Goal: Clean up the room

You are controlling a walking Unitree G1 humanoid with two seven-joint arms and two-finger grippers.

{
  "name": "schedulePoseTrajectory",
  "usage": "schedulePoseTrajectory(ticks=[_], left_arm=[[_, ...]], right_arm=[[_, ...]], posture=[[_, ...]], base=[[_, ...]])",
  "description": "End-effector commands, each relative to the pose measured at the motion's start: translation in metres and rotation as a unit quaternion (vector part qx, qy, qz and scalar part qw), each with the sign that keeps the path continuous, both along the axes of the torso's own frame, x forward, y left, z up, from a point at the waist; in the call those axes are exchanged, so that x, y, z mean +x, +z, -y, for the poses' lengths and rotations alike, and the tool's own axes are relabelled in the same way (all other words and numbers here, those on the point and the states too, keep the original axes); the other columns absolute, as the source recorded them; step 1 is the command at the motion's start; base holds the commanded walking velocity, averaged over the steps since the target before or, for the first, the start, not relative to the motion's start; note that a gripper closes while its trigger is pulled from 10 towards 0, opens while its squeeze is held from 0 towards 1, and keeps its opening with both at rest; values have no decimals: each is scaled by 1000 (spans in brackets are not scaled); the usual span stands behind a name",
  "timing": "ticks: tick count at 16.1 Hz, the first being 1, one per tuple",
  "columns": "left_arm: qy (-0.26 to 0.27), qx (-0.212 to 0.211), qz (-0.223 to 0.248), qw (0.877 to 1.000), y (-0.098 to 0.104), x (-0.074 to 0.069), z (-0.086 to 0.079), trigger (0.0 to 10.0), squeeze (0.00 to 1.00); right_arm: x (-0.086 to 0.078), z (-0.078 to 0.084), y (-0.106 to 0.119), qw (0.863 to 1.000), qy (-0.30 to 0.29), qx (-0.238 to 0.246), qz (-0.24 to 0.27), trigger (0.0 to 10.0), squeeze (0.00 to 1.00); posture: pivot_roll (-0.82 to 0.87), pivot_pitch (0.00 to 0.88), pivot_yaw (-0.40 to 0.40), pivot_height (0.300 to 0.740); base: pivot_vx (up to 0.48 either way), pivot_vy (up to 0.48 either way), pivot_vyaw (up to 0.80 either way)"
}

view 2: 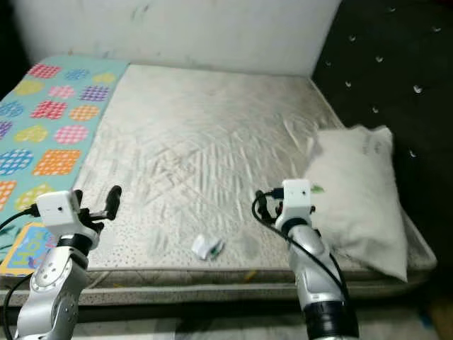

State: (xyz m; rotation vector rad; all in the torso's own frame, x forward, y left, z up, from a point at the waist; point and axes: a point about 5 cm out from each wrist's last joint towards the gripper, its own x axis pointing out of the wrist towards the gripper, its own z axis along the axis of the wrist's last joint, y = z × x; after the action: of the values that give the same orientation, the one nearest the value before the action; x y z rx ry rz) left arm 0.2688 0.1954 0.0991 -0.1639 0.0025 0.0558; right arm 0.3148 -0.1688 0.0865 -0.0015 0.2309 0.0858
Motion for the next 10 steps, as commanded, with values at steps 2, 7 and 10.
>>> schedulePoseTrajectory(ticks=[2,7,10], left_arm=[[-5,6,-7,1000,-1,1,4,10000,0],[-1,8,-5,1000,1,-2,3,10000,0],[1,4,-9,1000,1,-3,3,10000,0]], right_arm=[[0,5,-2,1000,-10,2,-9,10000,0],[-1,6,-3,1000,-11,-1,-14,10000,0],[-1,6,-2,1000,-12,0,-12,10000,0]], posture=[[-43,56,-95,740],[-48,59,-93,740],[-45,61,-94,740]], base=[[0,0,-800],[0,0,-800],[0,0,-408]])
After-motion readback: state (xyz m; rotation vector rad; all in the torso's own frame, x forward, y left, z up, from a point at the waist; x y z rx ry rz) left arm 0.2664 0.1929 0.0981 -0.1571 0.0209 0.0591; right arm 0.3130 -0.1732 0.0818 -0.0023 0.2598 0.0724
